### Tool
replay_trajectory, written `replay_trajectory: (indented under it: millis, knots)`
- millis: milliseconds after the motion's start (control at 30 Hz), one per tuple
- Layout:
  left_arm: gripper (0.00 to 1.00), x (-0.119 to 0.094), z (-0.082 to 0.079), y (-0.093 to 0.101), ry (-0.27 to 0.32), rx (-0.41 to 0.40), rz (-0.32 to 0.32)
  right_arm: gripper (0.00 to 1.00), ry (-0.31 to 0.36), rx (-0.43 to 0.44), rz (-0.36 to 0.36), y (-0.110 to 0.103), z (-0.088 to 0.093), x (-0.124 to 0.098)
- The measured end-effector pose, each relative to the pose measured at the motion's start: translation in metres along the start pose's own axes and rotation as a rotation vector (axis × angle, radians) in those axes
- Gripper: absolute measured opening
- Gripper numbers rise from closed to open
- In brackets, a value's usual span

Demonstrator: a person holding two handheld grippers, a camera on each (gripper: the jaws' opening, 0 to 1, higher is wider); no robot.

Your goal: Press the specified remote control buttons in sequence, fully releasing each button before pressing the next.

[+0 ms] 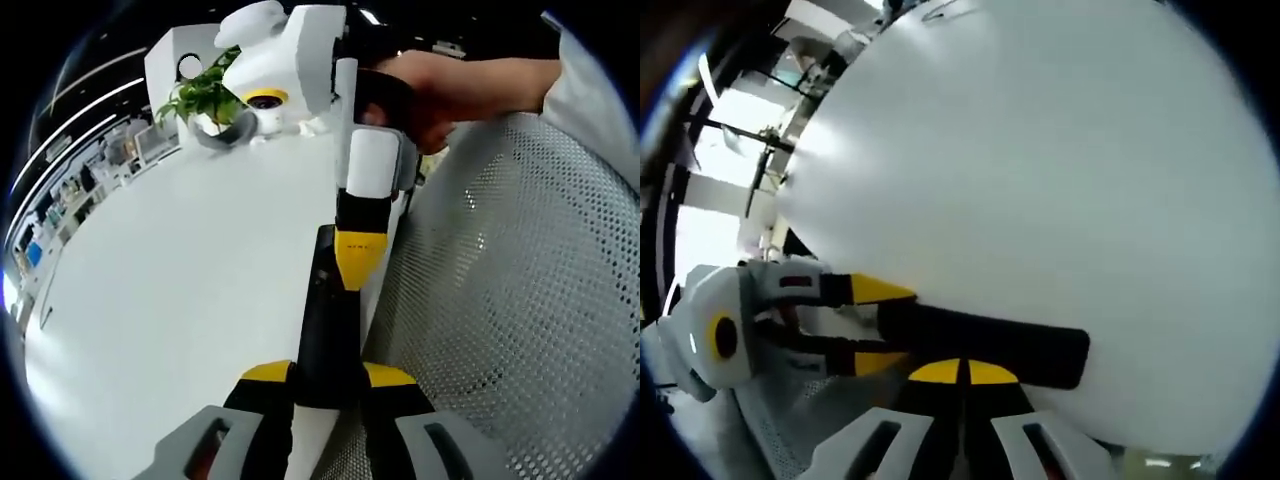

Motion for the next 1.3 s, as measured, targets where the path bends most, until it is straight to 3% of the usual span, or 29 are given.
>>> replay_trajectory:
  millis: [267,467,600,733,833,1033,1300]
  knots:
    - [0.25,0.0,0.0,0.0,0.0,-0.001,0.0,0.0,0.0,-0.051,0.033,0.0,0.001,0.0]
    - [0.25,0.0,0.0,0.0,0.002,-0.001,0.001,0.0,0.036,0.065,-0.046,0.001,0.0,-0.003]
    - [0.25,0.0,-0.001,0.0,0.002,-0.008,0.001,0.0,0.045,0.062,-0.055,-0.001,-0.002,-0.003]
    - [0.25,0.0,-0.001,0.0,0.002,-0.006,0.001,0.0,0.098,0.056,-0.125,-0.01,-0.011,-0.002]
    - [0.25,0.0,-0.001,0.0,0.001,-0.004,0.001,0.0,0.072,0.085,-0.116,-0.006,-0.008,0.0]
    - [0.25,0.0,-0.001,-0.001,0.002,-0.002,0.001,0.0,0.106,0.076,-0.156,-0.012,-0.014,0.001]
    - [0.25,0.0,-0.001,-0.001,0.003,-0.003,0.001,0.0,0.09,0.043,-0.125,-0.009,-0.014,0.004]
Point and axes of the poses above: the point that each gripper's makers call its tool centre point, and the gripper's own axes: x roughly forward along the fingers, y roughly to its right, z roughly out of its underside, the point moved 1 cm from there along -x, roughly backward along the fingers, and after that the axes turned 12 degrees about -z, right-handed, at the moved point
